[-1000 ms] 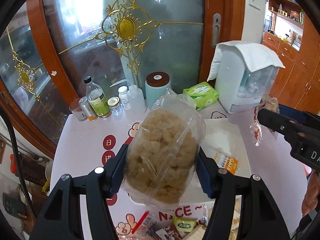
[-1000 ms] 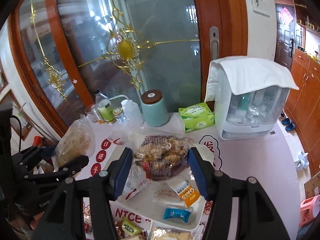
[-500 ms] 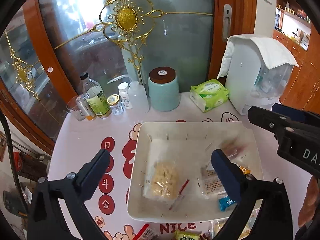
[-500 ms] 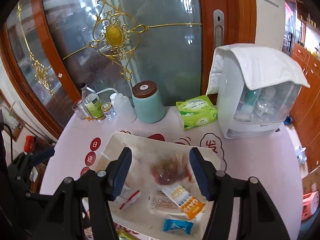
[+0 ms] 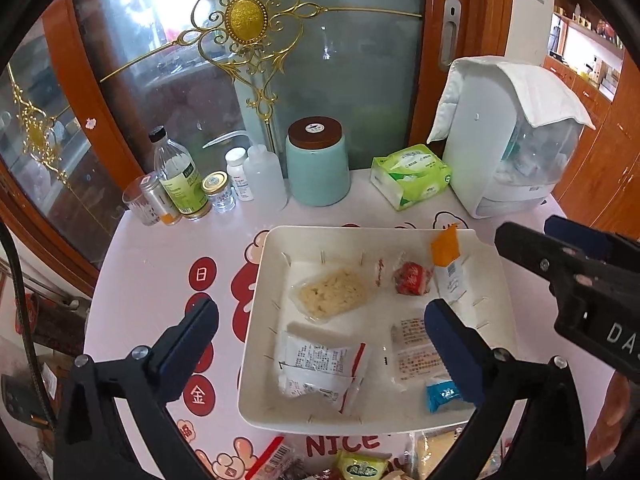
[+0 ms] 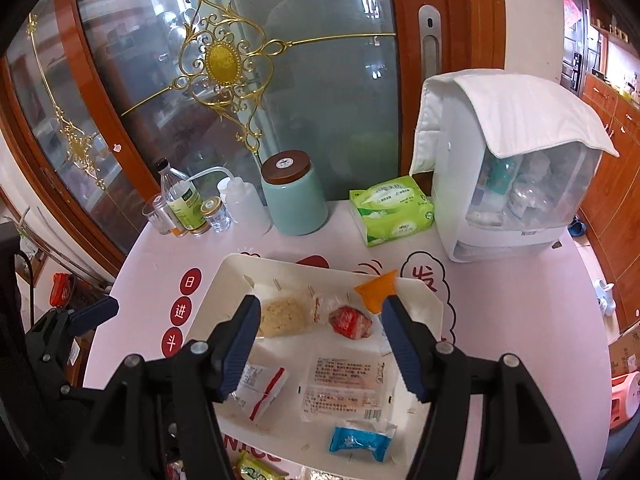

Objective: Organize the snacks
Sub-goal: 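Withdraw both open grippers from the tray toward the remaining snacks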

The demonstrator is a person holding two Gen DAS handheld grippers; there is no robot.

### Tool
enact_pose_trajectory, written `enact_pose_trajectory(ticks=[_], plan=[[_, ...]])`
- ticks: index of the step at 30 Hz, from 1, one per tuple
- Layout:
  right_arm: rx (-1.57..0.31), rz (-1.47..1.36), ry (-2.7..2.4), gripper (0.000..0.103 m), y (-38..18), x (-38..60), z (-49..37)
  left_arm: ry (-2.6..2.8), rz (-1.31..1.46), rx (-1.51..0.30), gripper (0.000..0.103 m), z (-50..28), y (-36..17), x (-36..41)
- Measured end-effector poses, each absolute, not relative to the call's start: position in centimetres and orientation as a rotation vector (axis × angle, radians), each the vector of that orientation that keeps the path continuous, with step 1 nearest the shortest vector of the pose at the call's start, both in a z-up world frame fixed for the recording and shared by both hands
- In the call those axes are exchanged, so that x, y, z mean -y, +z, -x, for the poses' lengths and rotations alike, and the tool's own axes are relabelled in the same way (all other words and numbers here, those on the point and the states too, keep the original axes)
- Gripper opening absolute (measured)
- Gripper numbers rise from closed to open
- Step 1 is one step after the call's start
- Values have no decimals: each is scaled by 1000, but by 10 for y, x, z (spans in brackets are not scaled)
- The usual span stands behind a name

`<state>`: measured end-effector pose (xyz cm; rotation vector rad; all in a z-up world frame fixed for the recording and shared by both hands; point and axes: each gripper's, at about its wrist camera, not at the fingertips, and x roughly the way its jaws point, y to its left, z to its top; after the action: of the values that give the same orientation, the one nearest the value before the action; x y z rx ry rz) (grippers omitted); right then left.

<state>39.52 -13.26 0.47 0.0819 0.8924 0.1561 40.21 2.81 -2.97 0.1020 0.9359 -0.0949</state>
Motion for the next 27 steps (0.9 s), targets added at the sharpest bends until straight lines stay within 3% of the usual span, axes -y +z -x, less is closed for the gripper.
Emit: enact_pose_trajectory(ticks=[11,23,27], plan=[[-901,-78,180,64,12,150,-348,-127,-80,-931,102,-363,-15,-23],[-873,-78,253,64,29,175,-257,-194,-122,-887,102,-273,14,-7],[-862,-78,281,68,30,183,-222,-229,-119,-869,102,-235,19,-2]])
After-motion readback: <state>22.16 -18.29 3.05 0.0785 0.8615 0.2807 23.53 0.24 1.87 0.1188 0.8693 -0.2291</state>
